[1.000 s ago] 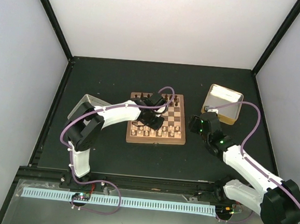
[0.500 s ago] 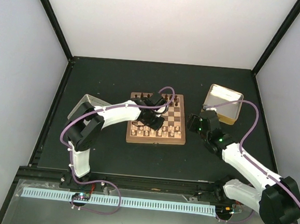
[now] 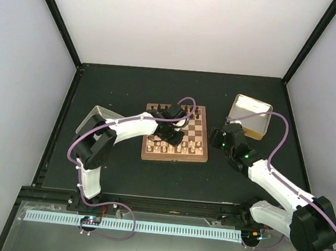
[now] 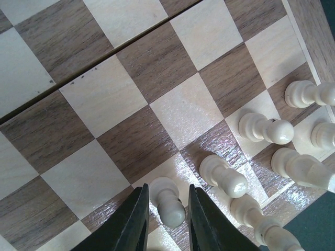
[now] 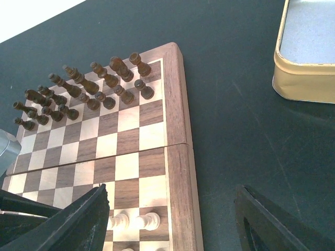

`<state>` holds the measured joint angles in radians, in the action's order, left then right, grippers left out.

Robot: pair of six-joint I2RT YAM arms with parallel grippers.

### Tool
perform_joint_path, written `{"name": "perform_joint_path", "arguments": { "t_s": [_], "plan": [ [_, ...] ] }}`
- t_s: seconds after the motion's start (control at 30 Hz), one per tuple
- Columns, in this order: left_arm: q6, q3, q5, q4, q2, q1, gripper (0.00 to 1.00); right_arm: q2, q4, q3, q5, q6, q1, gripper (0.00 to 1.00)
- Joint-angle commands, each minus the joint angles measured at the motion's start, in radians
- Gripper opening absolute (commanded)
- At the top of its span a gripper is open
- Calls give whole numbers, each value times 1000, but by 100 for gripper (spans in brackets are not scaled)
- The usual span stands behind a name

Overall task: Set up the chess pieces on the board
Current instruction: Place the chess piece on the chessboard, then reset both arms

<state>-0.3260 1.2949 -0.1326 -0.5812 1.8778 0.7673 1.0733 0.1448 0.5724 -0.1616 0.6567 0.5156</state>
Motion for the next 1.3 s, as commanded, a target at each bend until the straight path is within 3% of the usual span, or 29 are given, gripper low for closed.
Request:
{"name": "perform_joint_path", "arguments": {
  "t_s": [0.0,0.27,0.5,0.63,0.7,0.77,1.03,1.27],
  "plan": [
    [-10,54,16,-24,-39,5,25,-1,-17,32,-1,-3,-3,67],
    [-14,60,64,-33,-160,-3,41,-35,1,41,3,-11,-3,67],
    [-32,-53,164,8,-402,-44,57,-95,39,50,19,-56,-3,68],
    [-41,-192,235,53,-626,-75,71,-147,60,56,26,-97,-3,71],
    [-25,-263,242,80,-734,-83,89,-175,74,57,28,-111,-4,73],
    [-12,-328,245,100,-836,-85,98,-207,88,55,31,-115,-4,76],
    [-23,-553,332,162,-1235,-85,99,-392,221,78,-34,-143,-3,99],
    [34,-511,353,88,-1447,-83,99,-603,367,168,-166,-216,-3,100]
  ]
}}
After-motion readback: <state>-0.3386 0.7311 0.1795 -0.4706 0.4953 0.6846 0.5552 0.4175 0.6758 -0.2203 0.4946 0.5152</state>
